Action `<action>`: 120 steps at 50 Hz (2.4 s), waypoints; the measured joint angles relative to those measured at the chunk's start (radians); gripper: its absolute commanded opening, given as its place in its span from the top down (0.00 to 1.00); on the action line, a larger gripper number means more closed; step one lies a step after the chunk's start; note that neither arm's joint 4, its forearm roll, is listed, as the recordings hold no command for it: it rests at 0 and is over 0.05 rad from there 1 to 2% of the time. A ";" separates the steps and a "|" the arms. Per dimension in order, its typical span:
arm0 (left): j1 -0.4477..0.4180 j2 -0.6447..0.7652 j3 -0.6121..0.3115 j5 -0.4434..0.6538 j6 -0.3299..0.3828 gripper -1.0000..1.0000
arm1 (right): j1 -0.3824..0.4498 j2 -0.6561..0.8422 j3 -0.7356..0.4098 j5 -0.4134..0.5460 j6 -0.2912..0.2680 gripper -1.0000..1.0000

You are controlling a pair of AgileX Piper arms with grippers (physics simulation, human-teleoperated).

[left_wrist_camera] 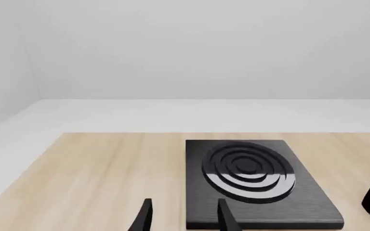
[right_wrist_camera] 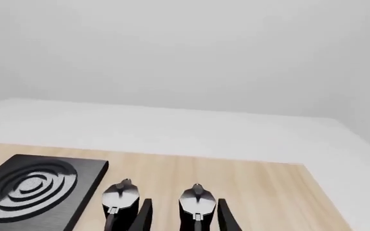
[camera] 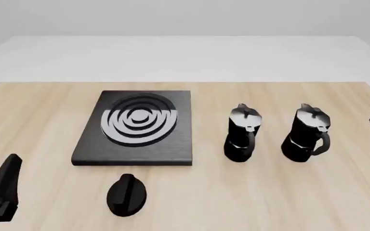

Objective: Put both moka pots on the stove.

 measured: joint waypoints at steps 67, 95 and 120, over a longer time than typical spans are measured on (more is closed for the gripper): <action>0.000 0.000 0.000 0.000 0.000 0.00 | 0.247 0.791 -0.393 0.083 0.300 0.00; 0.000 0.000 0.000 0.000 0.000 0.00 | 0.246 0.879 -0.345 0.037 0.328 0.00; 0.000 0.000 0.000 0.000 0.000 0.00 | 0.294 0.991 -0.320 -0.035 0.379 0.00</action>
